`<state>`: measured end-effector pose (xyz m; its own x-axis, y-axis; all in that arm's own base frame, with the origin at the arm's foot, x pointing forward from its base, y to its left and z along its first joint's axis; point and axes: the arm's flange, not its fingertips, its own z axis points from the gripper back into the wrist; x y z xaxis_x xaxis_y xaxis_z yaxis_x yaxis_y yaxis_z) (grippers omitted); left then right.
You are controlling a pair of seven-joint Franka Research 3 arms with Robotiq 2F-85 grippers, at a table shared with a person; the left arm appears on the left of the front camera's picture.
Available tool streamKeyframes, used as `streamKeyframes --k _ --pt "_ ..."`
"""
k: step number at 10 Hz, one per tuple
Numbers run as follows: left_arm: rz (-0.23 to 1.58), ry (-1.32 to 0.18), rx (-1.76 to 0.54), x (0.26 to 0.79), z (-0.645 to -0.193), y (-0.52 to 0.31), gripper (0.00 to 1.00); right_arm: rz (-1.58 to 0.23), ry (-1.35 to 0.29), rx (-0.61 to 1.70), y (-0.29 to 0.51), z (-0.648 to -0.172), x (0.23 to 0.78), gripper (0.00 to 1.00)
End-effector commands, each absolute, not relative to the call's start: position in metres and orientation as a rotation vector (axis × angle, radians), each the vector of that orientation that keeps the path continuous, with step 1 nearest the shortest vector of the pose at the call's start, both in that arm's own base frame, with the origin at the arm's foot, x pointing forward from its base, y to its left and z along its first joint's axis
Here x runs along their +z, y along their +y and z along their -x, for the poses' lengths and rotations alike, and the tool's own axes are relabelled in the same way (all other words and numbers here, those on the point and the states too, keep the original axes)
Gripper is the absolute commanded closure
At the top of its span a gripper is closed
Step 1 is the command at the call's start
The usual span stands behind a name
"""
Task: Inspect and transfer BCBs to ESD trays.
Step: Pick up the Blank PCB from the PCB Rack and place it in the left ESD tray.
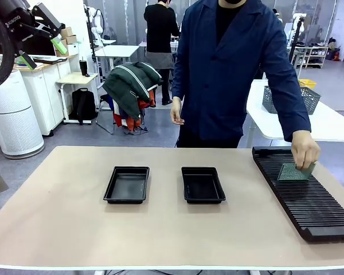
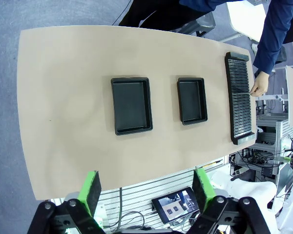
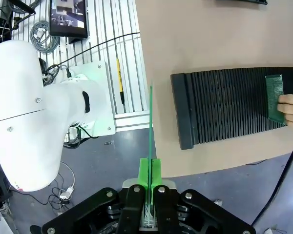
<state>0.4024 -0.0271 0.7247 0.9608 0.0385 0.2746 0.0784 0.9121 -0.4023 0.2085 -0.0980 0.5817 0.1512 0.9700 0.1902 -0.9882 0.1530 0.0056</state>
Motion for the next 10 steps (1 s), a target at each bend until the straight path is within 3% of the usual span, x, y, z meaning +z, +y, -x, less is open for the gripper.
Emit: streamKeyframes --k 1,10 --pt "0.424 -0.288 -0.018 0.7234 -0.4007 -0.0261 0.0 -0.119 -0.146 1.385 -0.102 -0.2093 0.576 0.98" --pt "0.424 -0.288 -0.018 0.7234 -0.4007 -0.0261 0.0 -0.137 -0.15 1.405 -0.1044 -0.2077 0.58 0.98"
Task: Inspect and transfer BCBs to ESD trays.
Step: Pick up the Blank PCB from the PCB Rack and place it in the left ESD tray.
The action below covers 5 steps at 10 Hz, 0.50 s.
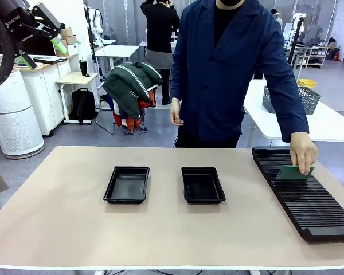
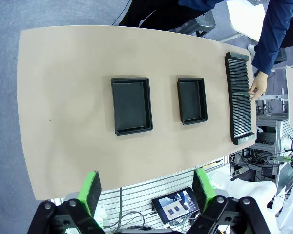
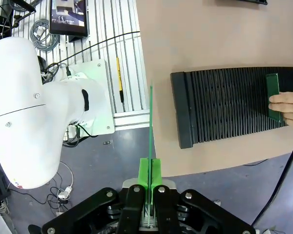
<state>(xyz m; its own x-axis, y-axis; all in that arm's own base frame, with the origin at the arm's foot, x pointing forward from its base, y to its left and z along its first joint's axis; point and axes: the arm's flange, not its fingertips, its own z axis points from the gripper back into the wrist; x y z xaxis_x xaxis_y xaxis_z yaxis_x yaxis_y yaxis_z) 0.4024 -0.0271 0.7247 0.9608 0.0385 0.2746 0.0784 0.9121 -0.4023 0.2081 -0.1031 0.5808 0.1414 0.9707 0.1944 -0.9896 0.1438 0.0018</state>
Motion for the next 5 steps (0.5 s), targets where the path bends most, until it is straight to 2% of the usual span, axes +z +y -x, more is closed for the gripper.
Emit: streamKeyframes --k 1,5 --pt "0.424 -0.288 -0.018 0.7234 -0.4007 -0.0261 0.0 -0.137 -0.15 1.405 -0.1044 -0.2077 0.58 0.98" --pt "0.424 -0.288 -0.018 0.7234 -0.4007 -0.0261 0.0 -0.137 -0.15 1.405 -0.1044 -0.2077 0.58 0.98"
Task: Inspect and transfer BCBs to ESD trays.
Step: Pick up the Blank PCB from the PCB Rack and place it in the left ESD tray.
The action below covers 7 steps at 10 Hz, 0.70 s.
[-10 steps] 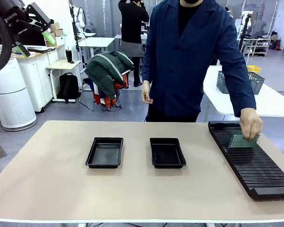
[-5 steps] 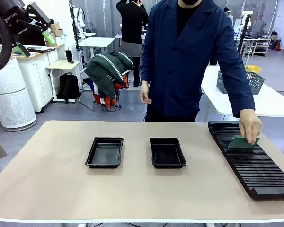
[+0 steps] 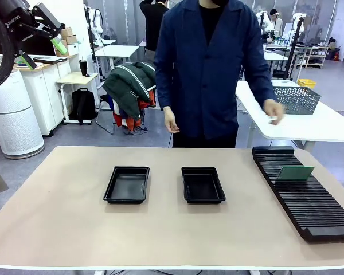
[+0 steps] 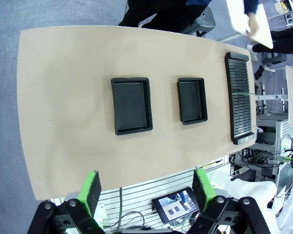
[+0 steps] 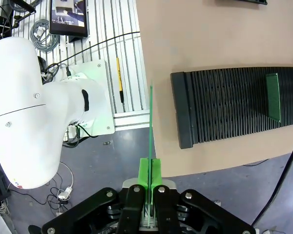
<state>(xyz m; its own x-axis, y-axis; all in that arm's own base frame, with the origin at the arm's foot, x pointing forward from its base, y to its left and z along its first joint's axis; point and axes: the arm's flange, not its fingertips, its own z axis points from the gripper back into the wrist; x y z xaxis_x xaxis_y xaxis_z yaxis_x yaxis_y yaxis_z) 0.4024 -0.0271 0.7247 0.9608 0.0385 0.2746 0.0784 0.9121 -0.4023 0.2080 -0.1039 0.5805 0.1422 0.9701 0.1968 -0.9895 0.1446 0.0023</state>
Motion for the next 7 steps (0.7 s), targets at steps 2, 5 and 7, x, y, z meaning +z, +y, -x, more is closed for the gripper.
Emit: streamKeyframes --k 2,5,7 --pt "0.424 -0.288 -0.018 0.723 -0.401 -0.026 0.0 -0.137 -0.15 1.405 -0.104 -0.208 0.58 0.98" --pt "0.424 -0.288 -0.018 0.723 -0.401 -0.026 0.0 -0.24 -0.18 1.308 -0.099 -0.224 0.587 0.98" --pt "0.424 -0.288 -0.018 0.723 -0.401 -0.026 0.0 -0.36 -0.184 1.102 -0.082 -0.255 0.592 0.98"
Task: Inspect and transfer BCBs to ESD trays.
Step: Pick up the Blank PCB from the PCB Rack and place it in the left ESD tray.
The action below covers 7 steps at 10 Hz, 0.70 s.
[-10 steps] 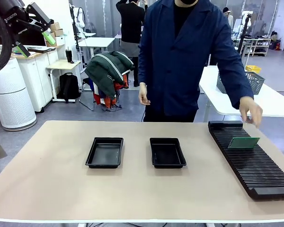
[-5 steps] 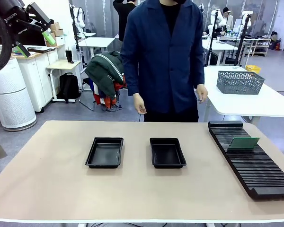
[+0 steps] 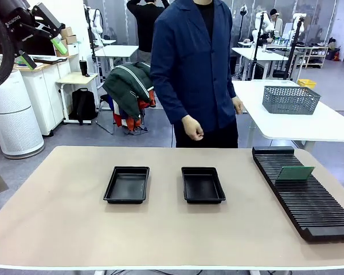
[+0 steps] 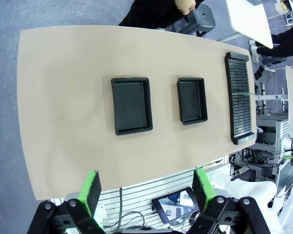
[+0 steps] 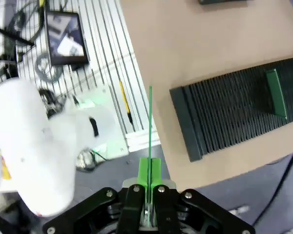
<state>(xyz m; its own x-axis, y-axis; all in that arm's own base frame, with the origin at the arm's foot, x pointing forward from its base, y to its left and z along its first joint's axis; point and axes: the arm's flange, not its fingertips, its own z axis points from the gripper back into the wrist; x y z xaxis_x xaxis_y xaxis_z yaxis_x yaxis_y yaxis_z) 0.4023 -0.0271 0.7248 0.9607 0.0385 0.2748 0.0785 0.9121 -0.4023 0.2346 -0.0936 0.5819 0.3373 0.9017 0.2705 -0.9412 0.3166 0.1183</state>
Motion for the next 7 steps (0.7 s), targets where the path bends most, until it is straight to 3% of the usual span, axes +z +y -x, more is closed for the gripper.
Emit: streamKeyframes --k 1,7 --pt "0.424 -0.288 -0.018 0.723 -0.401 -0.026 0.0 -0.414 -0.184 1.035 -0.072 -0.266 0.592 0.98" --pt "0.424 -0.288 -0.018 0.723 -0.401 -0.026 0.0 -0.713 -0.1 0.459 0.044 -0.326 0.575 0.98"
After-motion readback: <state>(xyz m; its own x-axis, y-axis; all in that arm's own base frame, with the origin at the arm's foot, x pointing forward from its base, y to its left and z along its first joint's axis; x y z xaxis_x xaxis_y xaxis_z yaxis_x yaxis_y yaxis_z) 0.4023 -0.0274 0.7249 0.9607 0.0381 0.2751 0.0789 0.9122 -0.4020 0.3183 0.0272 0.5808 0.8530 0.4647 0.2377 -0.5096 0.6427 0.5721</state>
